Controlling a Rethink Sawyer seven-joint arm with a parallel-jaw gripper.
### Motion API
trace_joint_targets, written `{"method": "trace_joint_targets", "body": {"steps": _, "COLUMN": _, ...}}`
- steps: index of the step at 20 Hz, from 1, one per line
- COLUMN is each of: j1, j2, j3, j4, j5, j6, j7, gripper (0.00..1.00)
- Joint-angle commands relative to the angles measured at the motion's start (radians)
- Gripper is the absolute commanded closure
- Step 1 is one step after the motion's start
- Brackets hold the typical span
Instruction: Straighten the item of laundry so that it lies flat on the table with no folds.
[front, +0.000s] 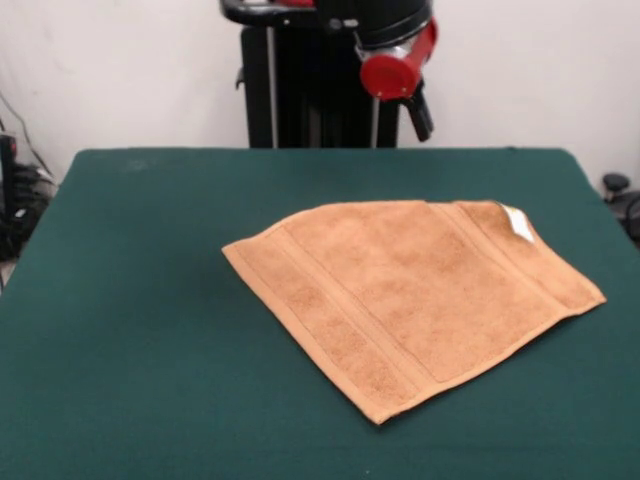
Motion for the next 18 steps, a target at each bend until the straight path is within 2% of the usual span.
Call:
{"method": "trace_joint_targets", "body": {"steps": 1, "j1": 0.096, "j2": -0.033, "j3": -0.087, "j4": -0.053, "j5": -0.051, "j6": -0.016, "j7": -0.013, "gripper": 1.0}}
{"method": "trace_joint_targets", "body": {"steps": 5, "j1": 0.128, "j2": -0.069, "j3": -0.142, "j4": -0.057, "j5": -0.089, "j6": -0.027, "j7": 0.05, "gripper": 1.0}}
{"method": "trace_joint_targets", "body": {"steps": 8, "j1": 0.113, "j2": -0.112, "j3": -0.146, "j4": -0.044, "j5": -0.082, "j6": -0.036, "j7": 0.077, "gripper": 1.0}}
{"method": "trace_joint_targets", "body": {"steps": 12, "j1": 0.08, "j2": -0.226, "j3": -0.135, "j4": 0.037, "j5": -0.096, "j6": -0.094, "j7": 0.13, "gripper": 1.0}}
{"method": "trace_joint_targets", "body": {"steps": 18, "j1": 0.075, "j2": -0.339, "j3": -0.17, "j4": 0.048, "j5": -0.063, "j6": -0.063, "j7": 0.134, "gripper": 1.0}}
